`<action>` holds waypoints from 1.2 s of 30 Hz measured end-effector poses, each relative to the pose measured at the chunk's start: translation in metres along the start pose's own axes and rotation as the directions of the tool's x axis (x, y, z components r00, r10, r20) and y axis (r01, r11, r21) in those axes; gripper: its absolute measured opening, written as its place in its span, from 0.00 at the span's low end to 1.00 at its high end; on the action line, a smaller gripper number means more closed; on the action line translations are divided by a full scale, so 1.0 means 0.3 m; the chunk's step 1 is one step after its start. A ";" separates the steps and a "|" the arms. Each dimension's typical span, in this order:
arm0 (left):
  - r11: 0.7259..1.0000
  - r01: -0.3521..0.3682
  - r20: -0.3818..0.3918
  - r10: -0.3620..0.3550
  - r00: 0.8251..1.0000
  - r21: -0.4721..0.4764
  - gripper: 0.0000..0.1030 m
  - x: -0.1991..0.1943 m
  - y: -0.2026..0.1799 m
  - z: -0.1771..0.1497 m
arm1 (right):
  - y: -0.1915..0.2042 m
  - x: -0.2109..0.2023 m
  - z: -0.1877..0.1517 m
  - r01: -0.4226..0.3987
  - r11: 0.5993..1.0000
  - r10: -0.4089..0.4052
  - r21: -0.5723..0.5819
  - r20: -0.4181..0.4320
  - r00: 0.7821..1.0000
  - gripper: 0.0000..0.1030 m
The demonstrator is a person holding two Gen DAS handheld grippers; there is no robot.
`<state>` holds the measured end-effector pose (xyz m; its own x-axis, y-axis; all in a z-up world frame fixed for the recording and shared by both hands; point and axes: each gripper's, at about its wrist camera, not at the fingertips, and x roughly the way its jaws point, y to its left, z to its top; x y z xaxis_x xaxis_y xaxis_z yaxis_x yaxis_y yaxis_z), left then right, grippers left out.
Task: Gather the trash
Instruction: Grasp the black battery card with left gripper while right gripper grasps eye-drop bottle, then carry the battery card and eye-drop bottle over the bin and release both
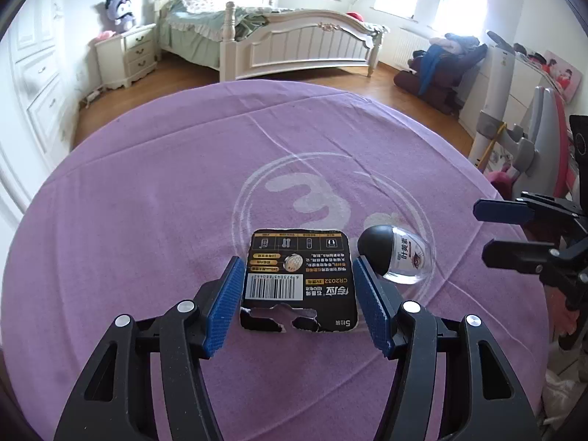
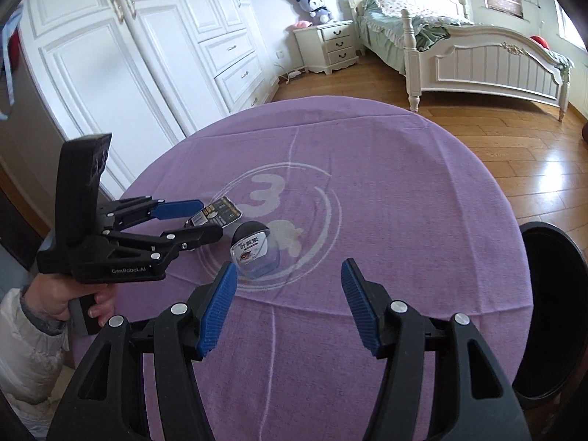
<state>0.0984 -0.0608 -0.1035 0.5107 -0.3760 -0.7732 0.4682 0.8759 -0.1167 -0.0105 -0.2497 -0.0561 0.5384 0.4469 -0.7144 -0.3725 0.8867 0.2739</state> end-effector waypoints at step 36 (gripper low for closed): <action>0.997 -0.055 0.249 0.039 0.968 0.057 0.59 -0.198 -0.249 0.230 | -0.264 -0.180 0.053 -0.074 0.958 -0.003 0.277 0.268 0.964 0.39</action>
<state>0.0829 -0.1249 -0.0059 0.6917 -0.4051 -0.5978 0.4800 0.8764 -0.0385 0.0020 -0.3421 -0.0289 0.7220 0.4600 -0.5168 -0.1877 0.8492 0.4936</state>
